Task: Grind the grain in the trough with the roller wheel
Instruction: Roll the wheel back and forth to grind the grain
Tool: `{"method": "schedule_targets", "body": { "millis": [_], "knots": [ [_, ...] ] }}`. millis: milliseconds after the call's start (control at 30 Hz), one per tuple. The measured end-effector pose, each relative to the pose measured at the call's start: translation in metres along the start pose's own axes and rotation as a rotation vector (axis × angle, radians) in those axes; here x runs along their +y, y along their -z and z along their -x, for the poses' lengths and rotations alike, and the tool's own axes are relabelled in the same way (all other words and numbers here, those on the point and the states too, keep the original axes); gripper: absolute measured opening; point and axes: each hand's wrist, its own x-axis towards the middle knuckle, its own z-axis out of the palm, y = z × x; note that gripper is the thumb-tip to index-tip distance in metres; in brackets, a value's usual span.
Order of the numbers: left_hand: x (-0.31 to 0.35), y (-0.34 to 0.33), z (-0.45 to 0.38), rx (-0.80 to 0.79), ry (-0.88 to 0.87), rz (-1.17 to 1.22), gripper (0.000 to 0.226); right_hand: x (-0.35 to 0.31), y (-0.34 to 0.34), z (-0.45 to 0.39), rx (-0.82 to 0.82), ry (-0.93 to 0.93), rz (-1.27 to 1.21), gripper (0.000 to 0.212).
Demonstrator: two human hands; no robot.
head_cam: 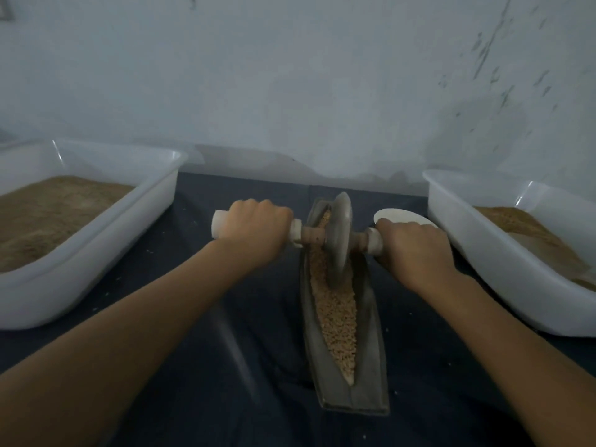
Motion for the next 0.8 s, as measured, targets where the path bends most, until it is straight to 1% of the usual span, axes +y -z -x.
{"method": "schedule_targets", "body": {
  "millis": [67,133,233,267,300,333,400,500,533,633,700,733,800],
  "knots": [
    [-0.001,0.002,0.020,-0.009,0.018,0.052,0.023,-0.006,0.020,0.022,0.050,0.053,0.070,0.026],
    [-0.003,0.005,0.048,-0.004,0.006,0.058,0.030,-0.012,0.040,0.050,0.135,0.099,0.045,0.031],
    [-0.004,0.016,0.091,0.185,-0.157,0.084,0.045,-0.014,0.056,0.081,0.203,0.138,-0.009,0.035],
    [-0.005,0.019,0.096,0.207,-0.179,0.082,0.049,-0.012,0.056,0.083,0.211,0.143,-0.026,0.036],
    [-0.006,0.022,0.097,0.169,-0.171,0.059,0.052,-0.011,0.054,0.081,0.205,0.143,-0.040,0.039],
    [-0.005,0.023,0.094,0.134,-0.149,0.011,0.051,-0.009,0.049,0.076,0.189,0.137,-0.054,0.041],
    [0.001,0.018,0.073,0.080,-0.055,-0.066,0.037,-0.004,0.028,0.054,0.142,0.111,-0.084,0.042],
    [0.007,0.009,0.027,0.028,0.035,-0.070,0.012,0.001,-0.009,0.011,0.092,0.029,-0.023,0.031],
    [0.008,0.007,0.012,0.020,0.041,-0.070,0.008,0.003,-0.018,-0.003,0.075,-0.011,-0.034,0.030],
    [0.010,0.006,-0.011,0.017,0.019,-0.098,0.011,0.007,-0.030,-0.019,0.040,-0.077,-0.103,0.027],
    [0.011,0.011,-0.005,0.025,0.005,-0.117,0.016,0.007,-0.022,-0.004,0.018,-0.047,-0.078,0.021],
    [0.011,0.014,0.003,0.029,-0.002,-0.113,0.019,0.006,-0.017,0.008,0.024,-0.018,-0.058,0.023],
    [0.010,0.018,0.030,0.037,-0.011,-0.114,0.025,0.003,0.003,0.039,0.097,0.048,-0.053,0.037]
  ]
}}
